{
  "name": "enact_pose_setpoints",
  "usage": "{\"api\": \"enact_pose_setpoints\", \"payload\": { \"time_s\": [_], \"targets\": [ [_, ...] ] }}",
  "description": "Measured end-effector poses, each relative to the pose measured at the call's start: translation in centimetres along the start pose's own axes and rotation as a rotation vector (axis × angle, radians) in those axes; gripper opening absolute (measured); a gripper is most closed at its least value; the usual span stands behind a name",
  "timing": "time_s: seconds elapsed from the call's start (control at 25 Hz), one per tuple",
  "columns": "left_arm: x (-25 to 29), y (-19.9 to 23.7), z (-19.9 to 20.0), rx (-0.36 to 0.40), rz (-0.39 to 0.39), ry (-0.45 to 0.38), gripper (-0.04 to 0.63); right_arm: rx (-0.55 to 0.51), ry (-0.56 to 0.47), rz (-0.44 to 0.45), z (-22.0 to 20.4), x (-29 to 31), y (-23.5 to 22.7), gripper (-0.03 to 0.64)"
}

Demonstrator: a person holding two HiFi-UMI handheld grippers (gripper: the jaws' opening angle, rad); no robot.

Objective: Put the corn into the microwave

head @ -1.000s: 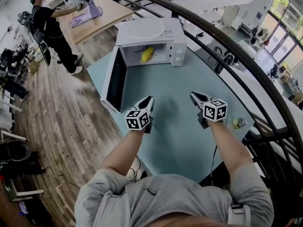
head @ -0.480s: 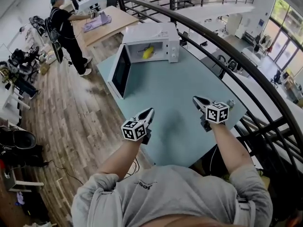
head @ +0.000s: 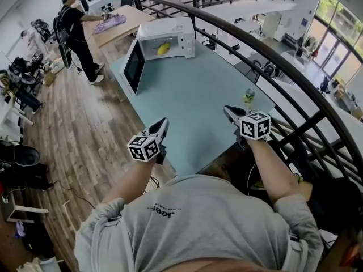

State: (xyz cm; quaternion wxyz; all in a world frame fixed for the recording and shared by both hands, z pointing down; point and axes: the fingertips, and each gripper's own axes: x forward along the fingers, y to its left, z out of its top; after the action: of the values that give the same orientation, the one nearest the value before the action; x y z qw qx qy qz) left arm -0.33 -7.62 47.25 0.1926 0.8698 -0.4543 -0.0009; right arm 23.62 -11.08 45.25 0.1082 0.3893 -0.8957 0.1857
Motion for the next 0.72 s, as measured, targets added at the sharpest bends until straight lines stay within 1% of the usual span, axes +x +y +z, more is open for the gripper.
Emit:
{"api": "enact_pose_setpoints", "payload": {
  "time_s": [0.24,0.4,0.6,0.72],
  "targets": [
    [-2.5,-4.5,0.7,-0.007,-0.002,-0.009,0.018,0.006,-0.006,-0.009,-1.0,-6.8,1.6,0.017],
    [-3.2,-6.8,1.7,0.030,-0.032,-0.024,0.018,-0.010,0.004,-0.028,-2.2,-9.6,2.3,0.017],
    [-4.6,-6.8,3.3,0.045,-0.047,-0.055,0.018,0.020,-0.018,-0.039,-2.7,-10.4,3.7,0.017],
    [-5.9,-5.8,4.1,0.052,-0.052,-0.067,0.018,0.008,-0.029,-0.044,-2.5,-9.8,4.9,0.017]
  ]
}}
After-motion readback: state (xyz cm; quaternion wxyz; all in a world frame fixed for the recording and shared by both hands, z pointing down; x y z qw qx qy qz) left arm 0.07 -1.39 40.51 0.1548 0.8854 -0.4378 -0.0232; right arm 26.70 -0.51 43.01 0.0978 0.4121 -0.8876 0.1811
